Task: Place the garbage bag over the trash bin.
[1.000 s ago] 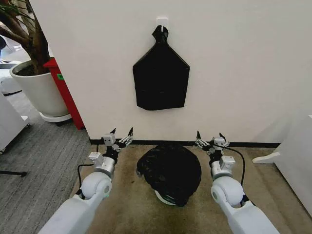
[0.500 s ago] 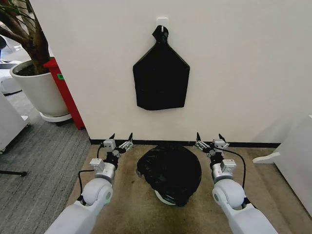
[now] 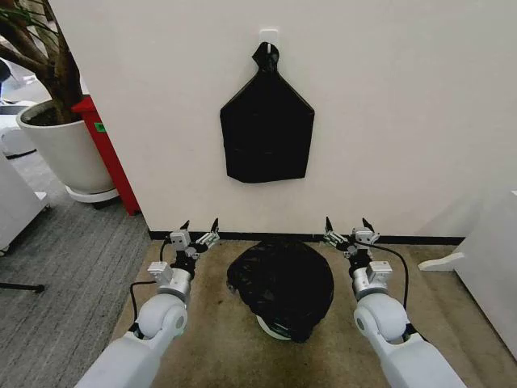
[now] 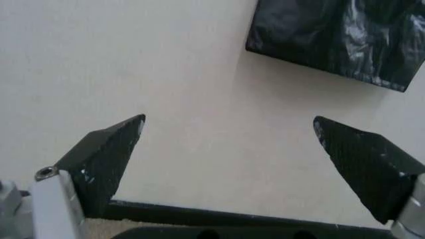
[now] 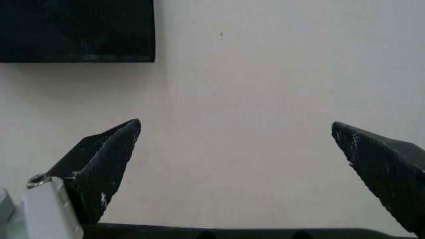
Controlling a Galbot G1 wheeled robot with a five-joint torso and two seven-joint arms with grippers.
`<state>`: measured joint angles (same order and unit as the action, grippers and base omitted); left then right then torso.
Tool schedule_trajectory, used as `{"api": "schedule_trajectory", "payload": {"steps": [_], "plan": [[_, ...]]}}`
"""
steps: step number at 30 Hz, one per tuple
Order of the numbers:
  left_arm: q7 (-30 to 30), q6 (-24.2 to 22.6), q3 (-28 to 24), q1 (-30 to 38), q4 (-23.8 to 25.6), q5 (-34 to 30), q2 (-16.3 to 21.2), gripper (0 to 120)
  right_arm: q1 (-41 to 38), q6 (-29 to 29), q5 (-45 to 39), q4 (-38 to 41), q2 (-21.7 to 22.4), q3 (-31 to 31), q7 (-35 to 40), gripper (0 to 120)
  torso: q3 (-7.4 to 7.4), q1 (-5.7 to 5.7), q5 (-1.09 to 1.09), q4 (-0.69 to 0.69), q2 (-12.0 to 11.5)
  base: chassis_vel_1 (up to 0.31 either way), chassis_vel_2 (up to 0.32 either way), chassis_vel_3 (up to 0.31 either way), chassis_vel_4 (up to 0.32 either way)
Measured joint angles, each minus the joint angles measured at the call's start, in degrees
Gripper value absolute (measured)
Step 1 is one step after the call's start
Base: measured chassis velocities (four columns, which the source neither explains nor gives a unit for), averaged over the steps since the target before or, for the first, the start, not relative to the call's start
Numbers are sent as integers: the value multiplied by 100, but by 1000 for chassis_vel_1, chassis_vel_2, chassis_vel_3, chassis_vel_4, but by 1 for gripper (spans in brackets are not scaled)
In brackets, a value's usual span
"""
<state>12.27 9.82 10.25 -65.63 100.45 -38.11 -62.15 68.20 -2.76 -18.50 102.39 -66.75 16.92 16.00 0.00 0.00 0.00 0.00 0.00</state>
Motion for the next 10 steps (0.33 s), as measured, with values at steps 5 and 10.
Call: {"api": "schedule_trajectory", "payload": {"steps": [5,10], "plan": [[7,1,1,10,-11,8,17,100,23,0,4,-3,-15,42,-99,100,0,0,0,0,0,0,0,0,0],[43,-25,-2,38,-14,33,14,100,61,18,11,7,-9,72,-156,100,0,0,0,-1,0,0,0,0,0]]}}
